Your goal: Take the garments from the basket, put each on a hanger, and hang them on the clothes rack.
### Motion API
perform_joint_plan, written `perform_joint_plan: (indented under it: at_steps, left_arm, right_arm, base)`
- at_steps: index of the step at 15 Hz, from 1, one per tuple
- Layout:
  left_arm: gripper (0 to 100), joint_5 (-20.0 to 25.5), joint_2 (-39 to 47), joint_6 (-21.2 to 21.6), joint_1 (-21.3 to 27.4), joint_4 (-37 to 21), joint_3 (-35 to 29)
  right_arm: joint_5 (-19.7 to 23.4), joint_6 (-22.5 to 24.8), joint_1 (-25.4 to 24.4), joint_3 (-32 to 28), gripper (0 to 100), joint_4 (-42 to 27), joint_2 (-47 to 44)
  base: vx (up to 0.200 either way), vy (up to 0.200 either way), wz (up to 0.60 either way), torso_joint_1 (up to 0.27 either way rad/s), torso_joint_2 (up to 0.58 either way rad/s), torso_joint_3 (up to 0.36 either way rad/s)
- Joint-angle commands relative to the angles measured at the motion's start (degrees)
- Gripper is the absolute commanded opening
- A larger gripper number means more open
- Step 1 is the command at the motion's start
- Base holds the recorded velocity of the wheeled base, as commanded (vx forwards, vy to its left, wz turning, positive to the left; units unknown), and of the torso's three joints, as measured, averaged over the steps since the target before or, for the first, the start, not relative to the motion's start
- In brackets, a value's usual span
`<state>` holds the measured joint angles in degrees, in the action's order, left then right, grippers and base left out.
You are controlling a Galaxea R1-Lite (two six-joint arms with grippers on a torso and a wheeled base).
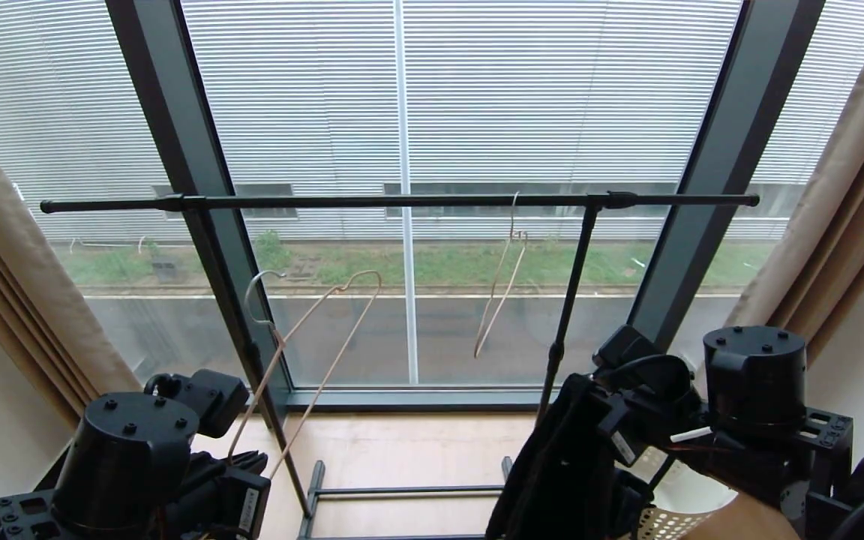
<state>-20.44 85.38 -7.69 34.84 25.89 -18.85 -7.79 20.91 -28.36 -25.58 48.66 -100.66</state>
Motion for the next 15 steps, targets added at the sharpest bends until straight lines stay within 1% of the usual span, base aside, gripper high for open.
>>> perform_joint_plan:
  at_steps: [1, 2, 3, 5, 6, 7, 8, 9, 10, 11, 12, 15]
  left_arm:
    - [0, 0.0, 0.4, 0.7, 0.0, 3.0, 2.0]
    - [0, 0.1, 0.4, 2.4, 0.0, 5.7, 3.2]
    - [0, 1.5, 0.5, 3.6, -0.2, 8.4, 4.2]
    - [0, 9.1, 0.3, 8.1, -1.9, 13.8, 6.4]
    - [0, 12.6, 0.1, 11.5, -3.1, 16.0, 8.1]
    - [0, 14.8, 0.0, 14.7, -3.8, 18.0, 9.6]
    - [0, 16.1, 0.0, 17.1, -4.3, 19.5, 10.4]
    - [0, 18.9, 0.0, 20.0, -4.4, 21.1, 10.6]
    - [0, 22.1, 0.3, 21.4, -4.3, 21.3, 10.5]
    - [0, 24.1, 0.3, 21.8, -4.2, 21.3, 10.9]
    - [0, 24.9, 0.4, 22.1, -3.9, 21.3, 11.5]
    - [0, 26.9, 2.5, 22.6, -2.2, 21.4, 12.8]
  right_arm:
    - [-0.3, 0.0, 0.0, 0.3, 0, 2.0, -0.2]
    - [-0.6, 0.1, -0.1, 0.2, 0, 2.3, -0.2]
    - [-1.4, 0.2, -0.5, 0.1, 0, 2.2, -0.6]
    - [-8.0, 0.2, -1.9, -0.4, 0, 2.5, -2.2]
    - [-11.5, 0.2, -2.7, -0.4, 0, 2.5, -2.7]
    - [-14.3, 0.2, -3.1, -0.9, 0, 2.6, -2.4]
    - [-15.8, 0.2, -3.1, -1.6, 0, 2.6, -2.2]
    - [-18.6, 0.5, -3.1, -3.3, 0, 2.5, -2.2]
    - [-21.1, 1.9, -3.1, -5.2, 0, 2.2, -2.1]
    - [-22.7, 3.0, -3.1, -6.8, 0, 2.6, -2.5]
    - [-24.3, 3.1, -3.0, -8.0, 0, 2.3, -2.7]
    - [-25.2, 4.2, -2.8, -12.4, 0, 0.6, -4.1]
  base:
    - [0.0, 0.0, 0.0, 0.0, 0.0, 0.0]
    - [0.0, 0.0, 0.0, 0.0, 0.0, 0.0]
    - [0.0, 0.0, 0.0, 0.0, 0.0, 0.0]
    - [0.0, 0.0, 0.0, 0.0, 0.0, 0.0]
    - [0.0, 0.0, 0.0, 0.0, 0.0, 0.0]
    - [0.0, 0.0, 0.0, 0.0, 0.0, 0.0]
    - [0.0, 0.0, 0.0, 0.0, 0.0, 0.0]
    - [0.0, 0.0, 0.0, 0.0, 0.0, 0.0]
    - [0.0, 0.0, 0.0, 0.0, 0.0, 0.0]
    - [0.0, 0.0, 0.0, 0.0, 0.0, 0.0]
    - [0.0, 0.0, 0.0, 0.0, 0.0, 0.0]
    - [0.0, 0.0, 0.0, 0.0, 0.0, 0.0]
